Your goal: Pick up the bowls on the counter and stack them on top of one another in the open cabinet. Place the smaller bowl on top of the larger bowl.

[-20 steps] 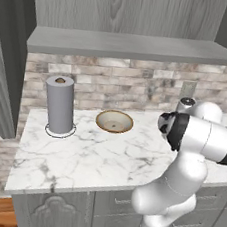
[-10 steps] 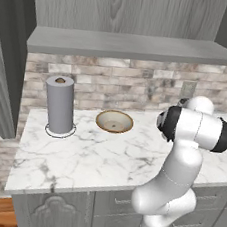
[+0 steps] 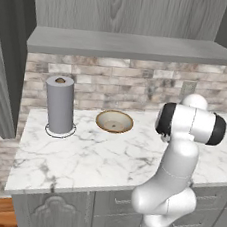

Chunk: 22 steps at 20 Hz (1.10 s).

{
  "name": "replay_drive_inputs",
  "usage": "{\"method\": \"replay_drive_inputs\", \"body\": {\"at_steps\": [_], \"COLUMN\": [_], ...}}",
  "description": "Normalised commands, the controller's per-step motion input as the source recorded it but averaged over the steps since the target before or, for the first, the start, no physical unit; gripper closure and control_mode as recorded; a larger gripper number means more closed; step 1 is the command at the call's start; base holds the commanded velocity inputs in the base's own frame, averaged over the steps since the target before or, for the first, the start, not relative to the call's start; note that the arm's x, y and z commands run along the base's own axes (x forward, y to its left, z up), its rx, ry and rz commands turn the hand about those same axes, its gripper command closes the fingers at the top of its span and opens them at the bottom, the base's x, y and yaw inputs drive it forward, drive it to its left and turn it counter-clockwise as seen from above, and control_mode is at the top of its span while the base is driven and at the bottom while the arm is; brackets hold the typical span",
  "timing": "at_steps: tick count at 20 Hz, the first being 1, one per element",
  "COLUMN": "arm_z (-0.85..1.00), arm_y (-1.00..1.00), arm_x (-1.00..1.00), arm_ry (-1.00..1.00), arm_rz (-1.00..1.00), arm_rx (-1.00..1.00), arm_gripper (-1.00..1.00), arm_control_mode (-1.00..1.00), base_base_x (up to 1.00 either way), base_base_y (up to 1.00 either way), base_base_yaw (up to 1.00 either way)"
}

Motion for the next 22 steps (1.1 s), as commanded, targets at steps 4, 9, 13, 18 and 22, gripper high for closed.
{"method": "replay_drive_inputs", "body": {"at_steps": [4, 9, 13, 18, 22], "arm_z": [-0.07, 0.00, 0.00, 0.04, 0.42], "arm_y": [-0.09, 0.00, 0.00, 0.00, 0.00], "arm_x": [0.07, 0.00, 0.00, 0.00, -0.08], "arm_ry": [-0.01, 0.00, 0.00, 0.00, -0.11], "arm_rz": [0.00, 0.00, 0.00, 0.00, 0.03], "arm_rx": [0.00, 0.00, 0.00, 0.00, 0.02], "arm_gripper": [-1.00, 1.00, 1.00, 1.00, 1.00], "arm_control_mode": [-1.00, -1.00, -1.00, -1.00, -1.00], "base_base_x": [0.00, 0.00, 0.00, 0.00, 0.00], "base_base_y": [0.00, 0.00, 0.00, 0.00, 0.00], "base_base_yaw": [0.00, 0.00, 0.00, 0.00, 0.00]}}
